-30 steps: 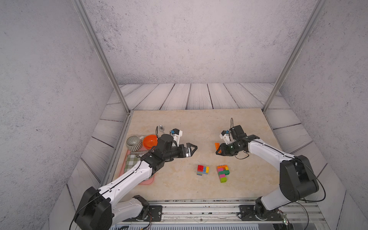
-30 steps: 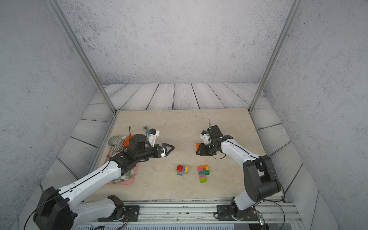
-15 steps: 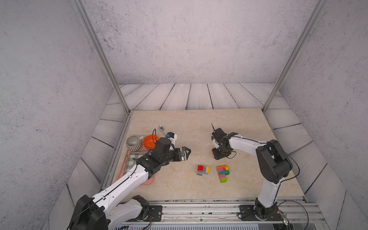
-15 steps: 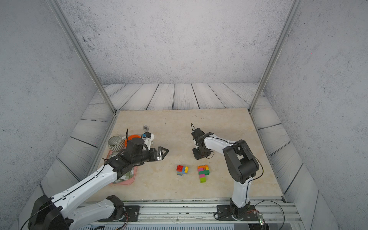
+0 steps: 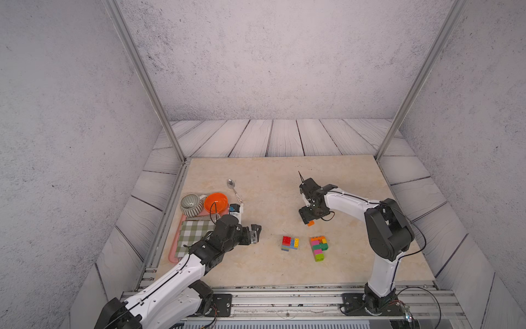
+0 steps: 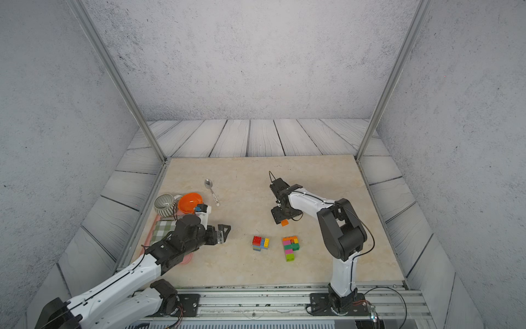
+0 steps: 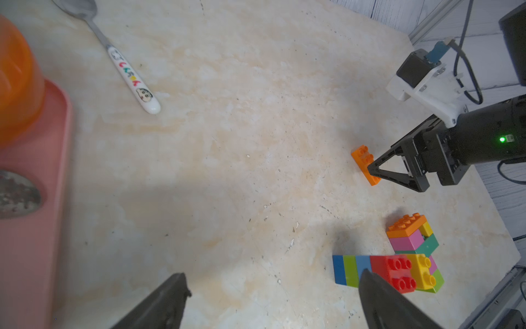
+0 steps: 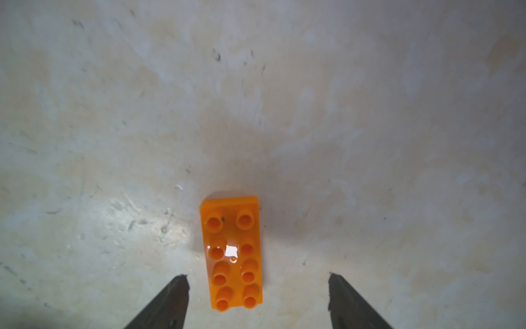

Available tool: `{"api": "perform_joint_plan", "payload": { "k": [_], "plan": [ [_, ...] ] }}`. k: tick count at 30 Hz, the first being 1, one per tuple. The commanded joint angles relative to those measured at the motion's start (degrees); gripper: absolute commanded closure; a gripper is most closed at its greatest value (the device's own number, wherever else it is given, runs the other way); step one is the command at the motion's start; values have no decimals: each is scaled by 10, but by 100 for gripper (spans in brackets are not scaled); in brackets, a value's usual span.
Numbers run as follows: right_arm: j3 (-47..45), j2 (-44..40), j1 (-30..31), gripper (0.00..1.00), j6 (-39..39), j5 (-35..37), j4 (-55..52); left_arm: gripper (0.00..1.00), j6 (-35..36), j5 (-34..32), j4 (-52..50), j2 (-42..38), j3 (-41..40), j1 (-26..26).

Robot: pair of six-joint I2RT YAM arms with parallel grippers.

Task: Assemble the letter p with lego
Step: Adjust the lego brick at the center of the board, then pick up the lego brick from the center of the board.

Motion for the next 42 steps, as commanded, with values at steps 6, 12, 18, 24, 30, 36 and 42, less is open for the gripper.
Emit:
{"api": "perform_joint_plan", "payload": {
  "k": [6, 12, 18, 24, 30, 36, 42],
  "plan": [
    [36, 40, 2, 23, -12, -17, 21, 2, 20, -13, 24, -15, -5, 4],
    [27, 52, 2, 33, -12, -23, 30, 2, 18, -7, 27, -13, -5, 4],
    [24, 66, 3, 41, -12, -38, 32, 2, 19, -3, 33, -5, -6, 4],
    [34, 79, 2, 46, -9, -21, 9, 2, 22, -1, 36, 2, -6, 4],
    [28, 65, 2, 51, -8, -18, -3, 2, 22, 6, 43, 15, -5, 4],
    [30, 61, 2, 72, -7, -25, -5, 2, 24, 7, 47, 20, -4, 4],
    [27, 6, 2, 89, -19, -55, 2, 2, 23, 8, 51, 32, -3, 4]
  ]
}}
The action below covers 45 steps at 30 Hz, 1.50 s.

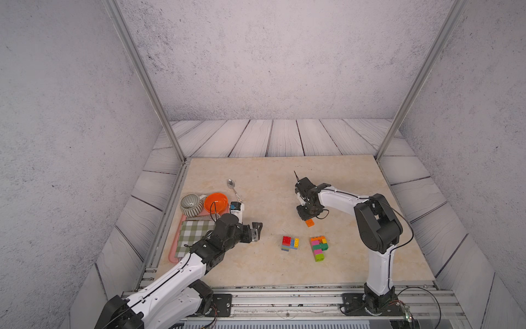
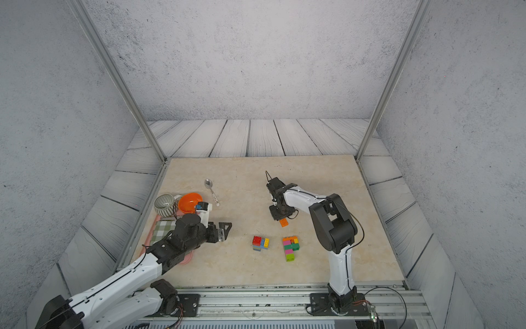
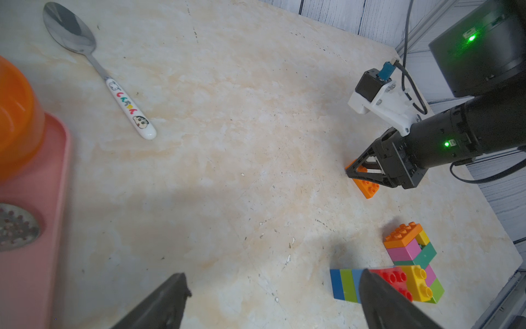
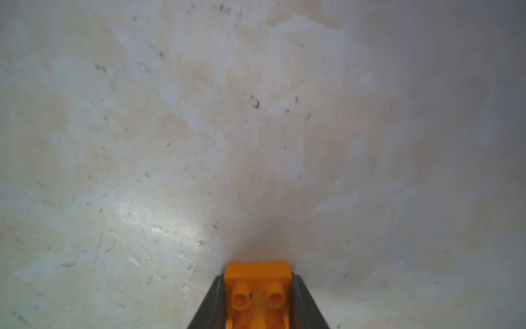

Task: Assemble the letter p with lego
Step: Pick up the lego brick from the center of the board, then assemble the lego brick with the lego brick.

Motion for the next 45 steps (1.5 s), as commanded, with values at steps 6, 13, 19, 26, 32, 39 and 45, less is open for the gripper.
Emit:
{"api": "perform_joint_plan", "payload": {
  "k": [6, 13, 19, 26, 32, 39, 45],
  "plan": [
    [0, -143, 2, 100, -34, -68, -30, 2, -1, 14, 16, 34, 4, 5],
    [-27, -247, 32, 100, -99, -125, -61, 2, -14, 36, 28, 58, 4, 17],
    [-84, -321, 95, 100, -230, -129, -73, 2, -25, 55, 31, 70, 3, 34],
    [-28, -256, 140, 100, -357, -168, -201, 2, -33, 67, 34, 77, 2, 46],
    [-13, -209, 172, 100, -373, -129, -190, 2, -39, 72, 31, 81, 0, 59],
    [30, -161, 200, 100, -357, -104, -193, 2, -43, 61, 22, 80, -1, 66],
    [61, -122, 213, 100, -342, -96, -207, 2, -59, 55, 11, 72, -9, 92]
  ]
}}
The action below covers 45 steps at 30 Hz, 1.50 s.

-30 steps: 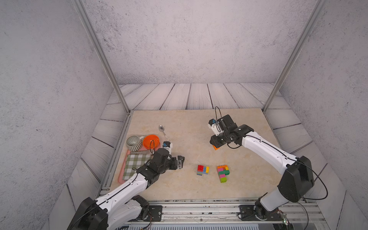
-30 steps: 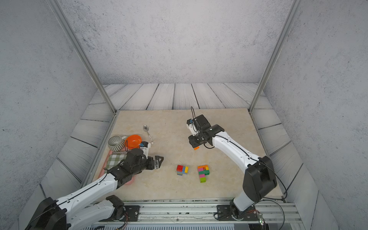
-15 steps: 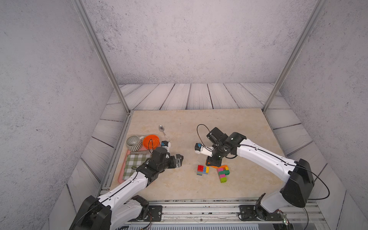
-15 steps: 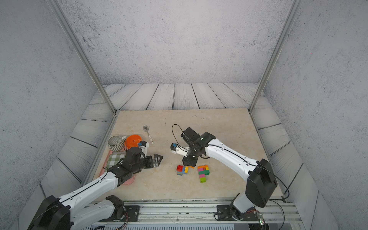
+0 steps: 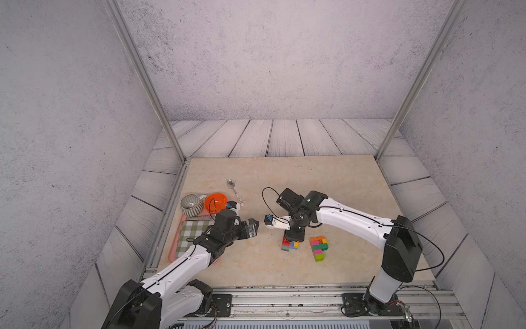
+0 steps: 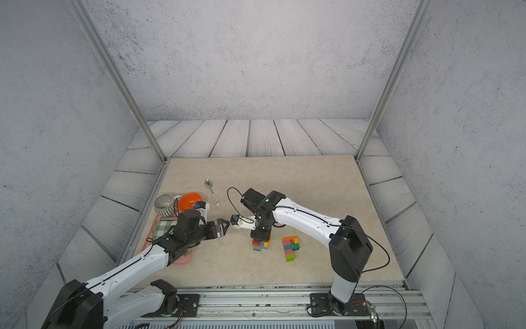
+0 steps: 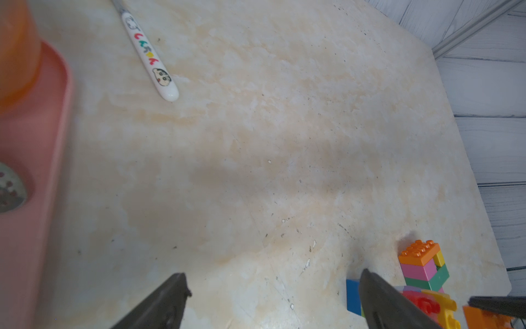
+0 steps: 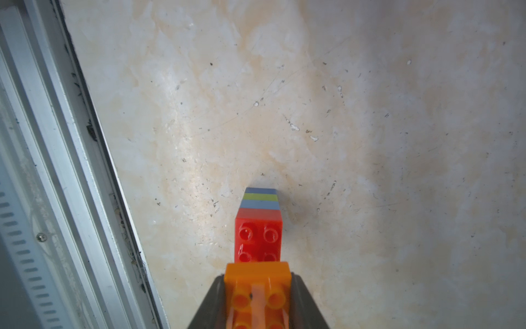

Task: Assemble the letter p with lego
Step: Assemble the lego brick with the lego brick.

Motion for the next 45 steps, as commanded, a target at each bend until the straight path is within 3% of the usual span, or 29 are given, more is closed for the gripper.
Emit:
{"api": "perform_joint_plan", "payload": {
  "k": [1, 13, 45],
  "plan": [
    [22, 22, 8, 100, 13, 17, -27, 2, -11, -8, -12, -9, -11, 17],
    [44, 60, 15, 100, 30, 20, -36, 2, -26, -18, -32, -39, -23, 48],
    [-1, 75, 33, 100, 68, 40, -14, 2, -25, -24, -36, -48, -25, 52]
  ]
}}
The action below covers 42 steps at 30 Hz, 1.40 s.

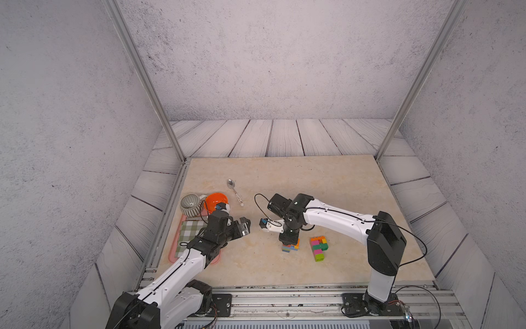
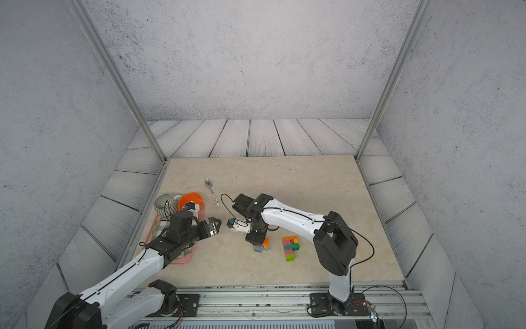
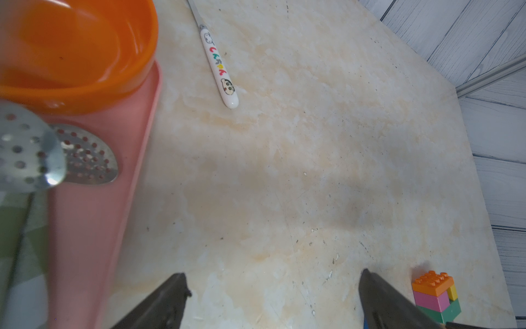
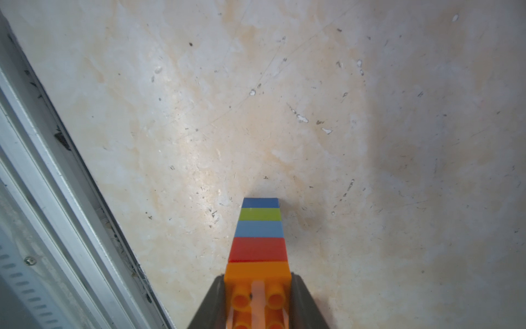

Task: Assemble the letter p with lego
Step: Assemble the lego brick with the lego brick.

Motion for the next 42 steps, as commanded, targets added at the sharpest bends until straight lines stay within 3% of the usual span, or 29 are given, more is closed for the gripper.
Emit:
{"api": "perform_joint_plan", "payload": {
  "k": [1, 18, 35, 42],
  "plan": [
    [-27, 17, 4, 100, 5, 6, 1, 2, 1, -9, -6, -7, -8, 6],
    [-126, 13, 15, 100, 16, -23, 98, 2, 2, -14, -7, -13, -9, 7],
    [-74, 2, 17, 100, 8, -5, 51, 2, 2, -15, -6, -13, -10, 8],
    [-45, -3, 18, 64, 4, -3, 30, 2, 2, -17, -7, -18, -12, 9]
  ]
}}
